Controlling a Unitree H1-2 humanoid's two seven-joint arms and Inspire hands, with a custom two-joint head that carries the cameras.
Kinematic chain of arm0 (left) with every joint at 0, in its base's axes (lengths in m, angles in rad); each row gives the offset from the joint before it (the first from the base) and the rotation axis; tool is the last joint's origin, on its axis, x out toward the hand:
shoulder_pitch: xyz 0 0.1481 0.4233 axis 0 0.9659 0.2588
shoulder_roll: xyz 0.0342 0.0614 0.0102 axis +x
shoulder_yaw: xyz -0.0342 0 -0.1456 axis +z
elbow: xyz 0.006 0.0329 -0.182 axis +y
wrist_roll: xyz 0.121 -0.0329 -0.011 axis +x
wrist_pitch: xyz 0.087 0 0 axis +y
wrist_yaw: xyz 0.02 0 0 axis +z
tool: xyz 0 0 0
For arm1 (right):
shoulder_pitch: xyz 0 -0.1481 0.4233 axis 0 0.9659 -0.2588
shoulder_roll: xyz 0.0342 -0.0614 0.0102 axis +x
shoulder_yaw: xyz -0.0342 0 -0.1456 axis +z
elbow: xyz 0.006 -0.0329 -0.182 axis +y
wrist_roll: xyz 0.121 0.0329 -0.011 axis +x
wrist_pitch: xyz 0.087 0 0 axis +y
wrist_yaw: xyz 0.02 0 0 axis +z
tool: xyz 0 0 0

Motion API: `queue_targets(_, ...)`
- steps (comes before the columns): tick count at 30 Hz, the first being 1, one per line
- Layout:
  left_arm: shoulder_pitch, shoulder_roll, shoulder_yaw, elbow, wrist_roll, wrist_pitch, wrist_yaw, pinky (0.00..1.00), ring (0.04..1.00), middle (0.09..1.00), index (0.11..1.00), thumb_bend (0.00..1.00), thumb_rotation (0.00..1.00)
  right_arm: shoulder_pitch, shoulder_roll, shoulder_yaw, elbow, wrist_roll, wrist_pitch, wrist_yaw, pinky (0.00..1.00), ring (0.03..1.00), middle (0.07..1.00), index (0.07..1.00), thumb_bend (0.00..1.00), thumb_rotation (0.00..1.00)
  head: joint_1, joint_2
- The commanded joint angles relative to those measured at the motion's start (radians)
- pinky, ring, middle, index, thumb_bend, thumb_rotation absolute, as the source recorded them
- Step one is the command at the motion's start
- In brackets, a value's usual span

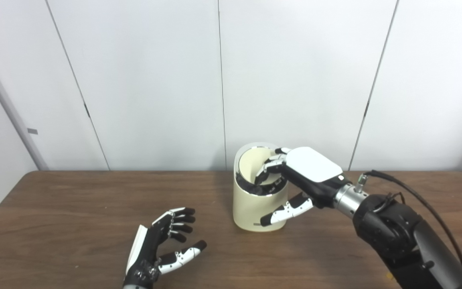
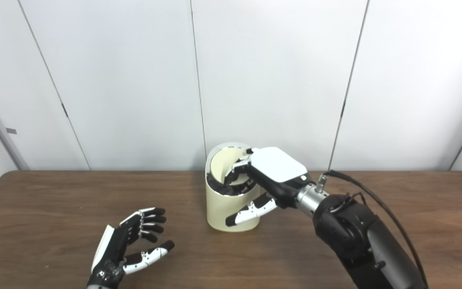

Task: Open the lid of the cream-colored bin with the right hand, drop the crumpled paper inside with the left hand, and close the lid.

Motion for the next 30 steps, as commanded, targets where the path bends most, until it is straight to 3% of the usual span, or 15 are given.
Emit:
queue_targets(1,-0.028,0.004,0.004,-0.030,-0.006,-0.018,0.003,0.55,0.637,0.699,0.729,0.67,0.11,-0.017,0.000,-0.044,-0.038,0.027,0.026,-0.018,0.92,0.839,0.679,0.671,0.67,0.63,0.002,0.001)
queue_targets(5,-0.029,0.007,0.005,-0.031,-0.013,-0.022,-0.002,0.55,0.636,0.701,0.733,0.67,0.11,-0.006,0.025,-0.111,-0.057,0.072,0.057,-0.055,0.98,0.838,0.705,0.687,0.66,0.64,0.000,0.004)
queue_targets(9,-0.030,0.007,0.004,-0.034,-0.010,-0.018,-0.002,0.55,0.635,0.701,0.734,0.66,0.10,0.009,0.033,-0.152,-0.045,0.108,0.027,-0.099,0.72,0.832,0.737,0.702,0.62,0.59,-0.001,0.004)
queue_targets(11,-0.031,0.008,0.004,-0.036,-0.008,-0.014,-0.004,0.55,0.634,0.701,0.732,0.66,0.10,0.025,0.032,-0.162,-0.033,0.129,0.003,-0.124,0.68,0.824,0.785,0.743,0.63,0.57,0.000,0.005)
queue_targets(15,-0.032,0.010,0.004,-0.036,-0.015,-0.021,-0.010,0.55,0.634,0.701,0.732,0.66,0.09,0.076,0.039,-0.183,-0.022,0.161,-0.025,-0.177,0.74,0.887,0.923,0.870,0.65,0.48,0.001,0.004)
queue_targets(20,-0.035,0.014,0.006,-0.039,-0.021,-0.021,-0.014,0.55,0.634,0.703,0.736,0.67,0.10,0.151,0.049,-0.233,0.044,0.250,-0.094,-0.248,0.81,0.961,0.956,0.935,0.73,0.31,-0.002,0.004)
queue_targets(26,-0.042,0.021,0.011,-0.045,-0.030,-0.018,-0.018,0.55,0.640,0.707,0.736,0.67,0.11,0.227,0.050,-0.263,0.047,0.262,-0.070,-0.280,0.76,0.884,0.962,0.948,0.81,0.36,-0.015,0.003)
queue_targets(30,-0.049,0.026,0.012,-0.049,-0.038,-0.018,-0.023,0.55,0.637,0.709,0.738,0.67,0.10,0.266,0.039,-0.264,0.102,0.269,-0.135,-0.321,0.75,0.869,0.945,0.957,0.80,0.33,-0.018,0.002)
